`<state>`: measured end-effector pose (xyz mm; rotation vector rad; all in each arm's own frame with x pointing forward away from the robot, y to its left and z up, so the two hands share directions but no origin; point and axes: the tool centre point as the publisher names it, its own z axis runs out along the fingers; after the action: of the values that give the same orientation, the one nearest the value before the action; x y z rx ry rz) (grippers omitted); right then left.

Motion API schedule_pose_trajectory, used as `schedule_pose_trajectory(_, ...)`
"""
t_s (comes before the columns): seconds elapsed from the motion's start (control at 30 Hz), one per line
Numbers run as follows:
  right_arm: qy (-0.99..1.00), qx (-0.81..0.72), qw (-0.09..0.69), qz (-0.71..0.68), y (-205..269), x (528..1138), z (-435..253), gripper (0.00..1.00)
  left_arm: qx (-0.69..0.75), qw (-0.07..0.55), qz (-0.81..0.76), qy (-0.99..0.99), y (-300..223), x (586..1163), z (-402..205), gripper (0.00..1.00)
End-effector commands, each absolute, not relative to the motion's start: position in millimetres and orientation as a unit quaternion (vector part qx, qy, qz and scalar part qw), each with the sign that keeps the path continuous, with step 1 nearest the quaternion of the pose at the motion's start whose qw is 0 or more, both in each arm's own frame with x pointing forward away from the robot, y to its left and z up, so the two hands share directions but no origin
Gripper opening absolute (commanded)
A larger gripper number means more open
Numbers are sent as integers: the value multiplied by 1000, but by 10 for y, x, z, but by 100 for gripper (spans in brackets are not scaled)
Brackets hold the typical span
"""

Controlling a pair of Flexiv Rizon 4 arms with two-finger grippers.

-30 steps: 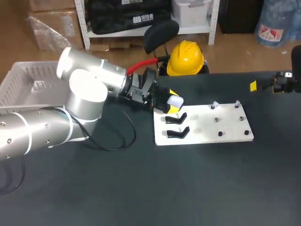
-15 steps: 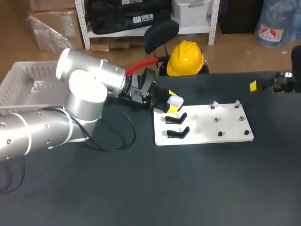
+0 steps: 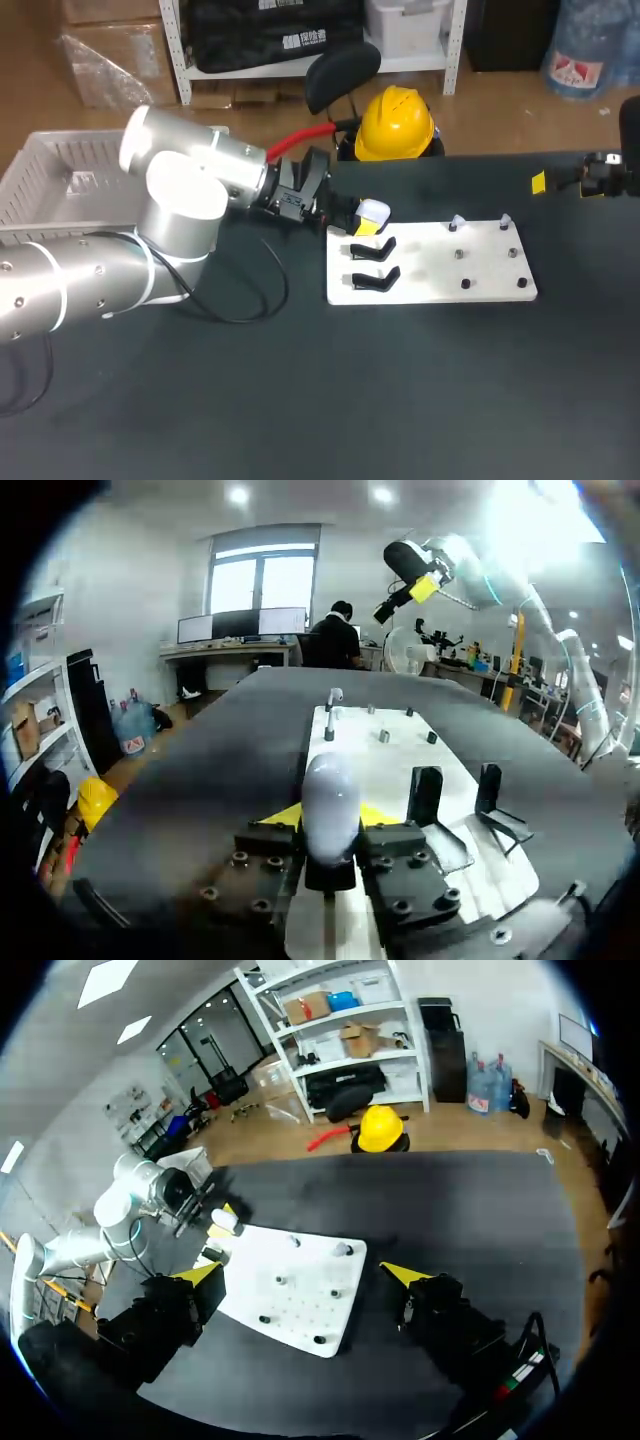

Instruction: Pick up each earbud case from the left stands, insert the matching earbuds, close the lid, and place the case in the box.

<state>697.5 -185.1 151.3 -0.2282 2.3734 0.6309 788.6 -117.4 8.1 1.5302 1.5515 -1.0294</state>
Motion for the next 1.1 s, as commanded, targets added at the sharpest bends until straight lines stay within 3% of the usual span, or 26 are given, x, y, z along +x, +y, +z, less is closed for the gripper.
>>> schedule_pose_trajectory(0.03,908,-88,331,242,-1852,6983,1506,100,592,362,-402,597,-1149,7874,78,0)
schedule_pose_trajectory(0.83,908,-88,331,242,-1852,6983,1506,100,582,383,-397,597,-1157,7661,641,0)
schedule_pose_trajectory(1.1,909,-112,316,247,-1447,7038,1560,100,596,365,-381,605,-1361,7667,789,0)
